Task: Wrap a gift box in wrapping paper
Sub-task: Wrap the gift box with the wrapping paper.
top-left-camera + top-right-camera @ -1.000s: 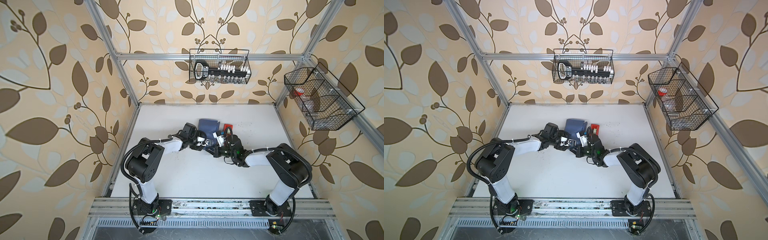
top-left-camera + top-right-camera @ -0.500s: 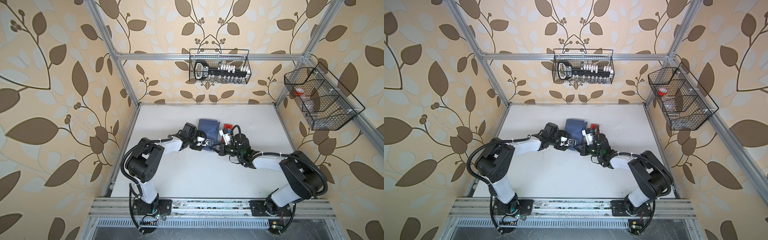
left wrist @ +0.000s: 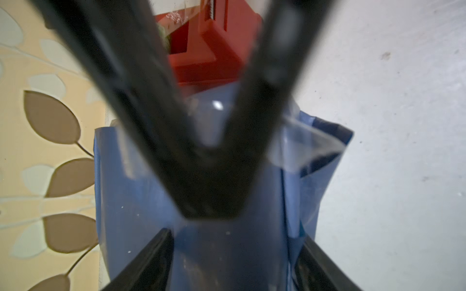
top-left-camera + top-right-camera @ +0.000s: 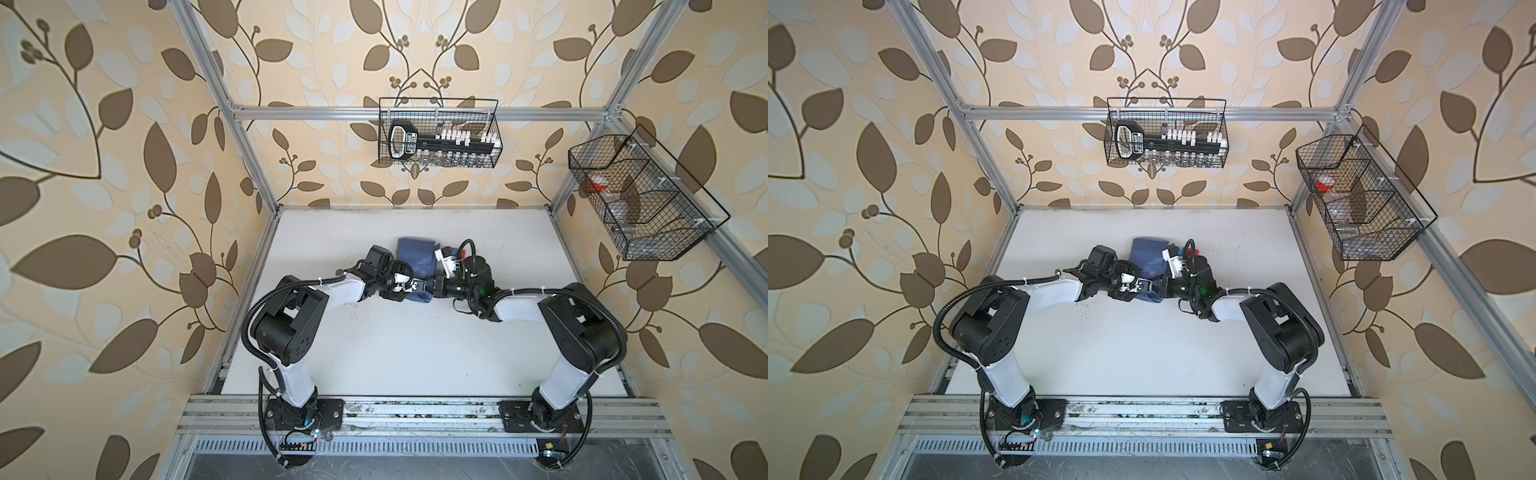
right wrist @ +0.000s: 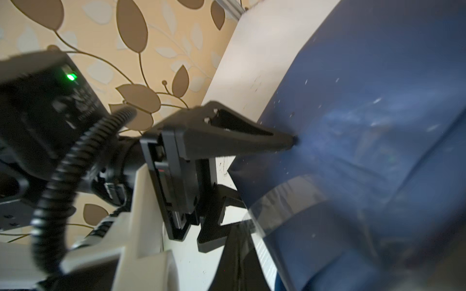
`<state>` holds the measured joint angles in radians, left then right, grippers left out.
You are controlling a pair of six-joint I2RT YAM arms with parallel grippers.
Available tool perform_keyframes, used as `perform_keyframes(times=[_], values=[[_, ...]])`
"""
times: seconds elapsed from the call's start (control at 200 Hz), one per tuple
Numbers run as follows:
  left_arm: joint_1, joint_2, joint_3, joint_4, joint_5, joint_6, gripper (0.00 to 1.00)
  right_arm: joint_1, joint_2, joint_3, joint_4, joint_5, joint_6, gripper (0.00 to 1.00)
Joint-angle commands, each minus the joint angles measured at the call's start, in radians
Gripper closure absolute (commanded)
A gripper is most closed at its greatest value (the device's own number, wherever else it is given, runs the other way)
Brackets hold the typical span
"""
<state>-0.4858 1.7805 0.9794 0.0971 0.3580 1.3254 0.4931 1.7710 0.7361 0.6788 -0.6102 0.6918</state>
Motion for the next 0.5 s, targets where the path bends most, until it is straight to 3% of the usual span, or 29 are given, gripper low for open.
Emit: perform_keyframes(times=[0.0,0.495], values=[[-0.008,0.064,-0.024,-0.183,-0.047,-0.026,0.26,0.035,0.029,0.021,0.057,-0.02,0.02,1.0],[-0.009,0.066,-0.024,-0.18,-0.046,-0.026,0.26,0.091,0.041,-0.078,0.103,0.086,0.097,1.0]])
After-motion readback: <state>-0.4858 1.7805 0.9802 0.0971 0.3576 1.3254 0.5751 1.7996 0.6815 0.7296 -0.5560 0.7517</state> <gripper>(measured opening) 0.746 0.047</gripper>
